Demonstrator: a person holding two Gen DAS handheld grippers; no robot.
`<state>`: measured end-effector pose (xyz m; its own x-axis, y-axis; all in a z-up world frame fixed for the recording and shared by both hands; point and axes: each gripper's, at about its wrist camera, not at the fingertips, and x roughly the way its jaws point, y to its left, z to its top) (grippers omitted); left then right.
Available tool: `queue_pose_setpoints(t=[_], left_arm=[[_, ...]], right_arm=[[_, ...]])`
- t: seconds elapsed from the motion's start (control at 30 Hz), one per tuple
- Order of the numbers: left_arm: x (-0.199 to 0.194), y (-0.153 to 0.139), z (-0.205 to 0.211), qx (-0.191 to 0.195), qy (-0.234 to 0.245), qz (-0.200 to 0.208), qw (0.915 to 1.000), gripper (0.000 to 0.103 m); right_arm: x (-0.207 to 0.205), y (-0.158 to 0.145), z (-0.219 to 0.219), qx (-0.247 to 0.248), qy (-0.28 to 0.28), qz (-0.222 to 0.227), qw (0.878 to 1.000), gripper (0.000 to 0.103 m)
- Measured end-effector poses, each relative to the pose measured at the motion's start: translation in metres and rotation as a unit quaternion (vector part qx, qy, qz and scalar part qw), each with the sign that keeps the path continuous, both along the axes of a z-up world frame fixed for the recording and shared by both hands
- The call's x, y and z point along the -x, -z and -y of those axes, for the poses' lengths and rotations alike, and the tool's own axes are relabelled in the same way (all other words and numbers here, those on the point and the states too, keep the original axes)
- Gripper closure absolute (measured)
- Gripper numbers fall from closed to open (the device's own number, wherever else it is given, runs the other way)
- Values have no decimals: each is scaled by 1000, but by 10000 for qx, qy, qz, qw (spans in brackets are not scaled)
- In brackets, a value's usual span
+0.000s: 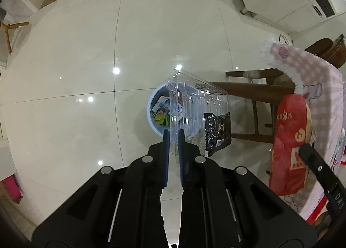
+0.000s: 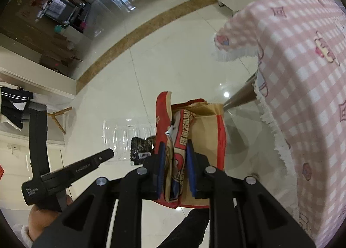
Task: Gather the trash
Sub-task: 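Drop the plastic tray into the bucket with the left tool while the right tool holds the bag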
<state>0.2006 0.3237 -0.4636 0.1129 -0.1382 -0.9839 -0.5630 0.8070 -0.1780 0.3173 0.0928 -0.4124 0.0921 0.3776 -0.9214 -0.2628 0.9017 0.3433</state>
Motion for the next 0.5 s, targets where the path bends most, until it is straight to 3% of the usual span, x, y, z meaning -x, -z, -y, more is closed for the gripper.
queue_pose_setpoints(t=[0.23, 0.33, 0.37, 0.4, 0.43, 0.5], left_arm=[[-16, 9, 7, 101, 177, -104, 9997, 95], [-22, 14, 8, 455, 262, -56, 9986, 89], [-23, 15, 10, 458, 340, -73, 9983, 79], [-25, 17, 12, 373, 449, -130, 9982, 50], [-26, 19, 13, 219, 493, -226, 9983, 40], [-24, 22, 11, 291, 427, -265, 9983, 39]], right_arm=[[-4, 13, 1, 110, 57, -71, 9999, 85], [-7, 21, 1, 149, 87, -95, 9998, 85], [-9, 24, 0, 158, 90, -106, 9998, 85], [-9, 24, -1, 172, 91, -111, 9997, 85], [-9, 25, -1, 184, 95, -120, 9997, 85], [-8, 26, -1, 188, 109, -159, 9996, 85]])
